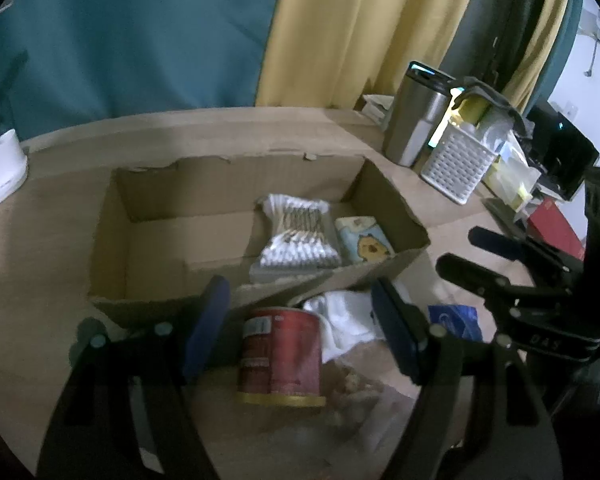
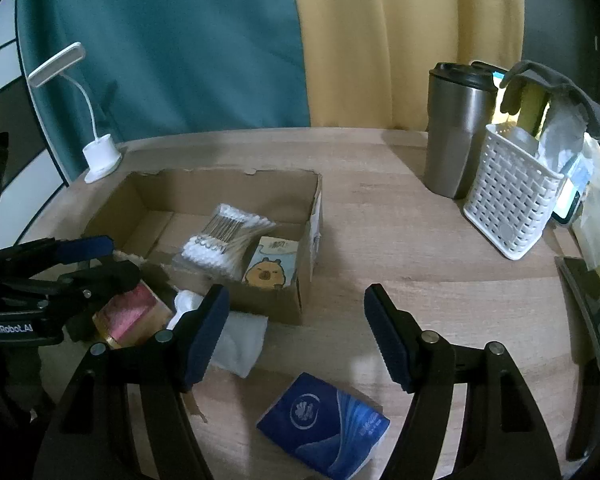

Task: Organize objects
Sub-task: 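Move the left gripper to the red can while the right gripper moves to the blue tissue pack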

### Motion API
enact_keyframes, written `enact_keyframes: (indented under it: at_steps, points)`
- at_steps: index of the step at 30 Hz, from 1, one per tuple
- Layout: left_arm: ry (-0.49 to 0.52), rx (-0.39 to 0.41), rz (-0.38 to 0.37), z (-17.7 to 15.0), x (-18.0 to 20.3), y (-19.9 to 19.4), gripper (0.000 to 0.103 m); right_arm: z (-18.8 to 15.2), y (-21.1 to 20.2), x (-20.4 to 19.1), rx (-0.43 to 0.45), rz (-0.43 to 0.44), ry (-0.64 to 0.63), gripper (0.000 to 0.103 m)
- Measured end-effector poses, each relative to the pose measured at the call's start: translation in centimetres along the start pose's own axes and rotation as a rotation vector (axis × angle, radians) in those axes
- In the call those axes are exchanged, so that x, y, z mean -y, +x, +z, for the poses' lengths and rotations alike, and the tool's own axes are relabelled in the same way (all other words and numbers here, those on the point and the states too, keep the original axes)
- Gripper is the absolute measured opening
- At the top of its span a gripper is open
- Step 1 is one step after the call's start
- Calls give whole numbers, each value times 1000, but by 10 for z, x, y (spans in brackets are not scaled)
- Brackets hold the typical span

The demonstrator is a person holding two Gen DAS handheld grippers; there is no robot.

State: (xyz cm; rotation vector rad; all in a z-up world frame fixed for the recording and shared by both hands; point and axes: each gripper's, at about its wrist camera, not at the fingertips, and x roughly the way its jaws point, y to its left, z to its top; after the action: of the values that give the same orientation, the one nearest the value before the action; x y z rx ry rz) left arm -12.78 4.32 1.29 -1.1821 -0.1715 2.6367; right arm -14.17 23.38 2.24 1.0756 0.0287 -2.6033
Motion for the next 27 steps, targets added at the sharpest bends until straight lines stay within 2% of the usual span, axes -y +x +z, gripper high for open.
enact_keyframes:
  at_steps: [2, 3, 27]
  points:
    - [2, 5, 3, -1, 1, -2, 75, -1, -1, 0, 4, 1, 1, 83]
    - [0, 4, 3, -1, 1, -3, 75, -1, -2, 0, 8, 2, 3, 84]
    - [-16, -28, 22, -35, 8, 2, 76, -38, -7, 9, -39, -18, 11, 84]
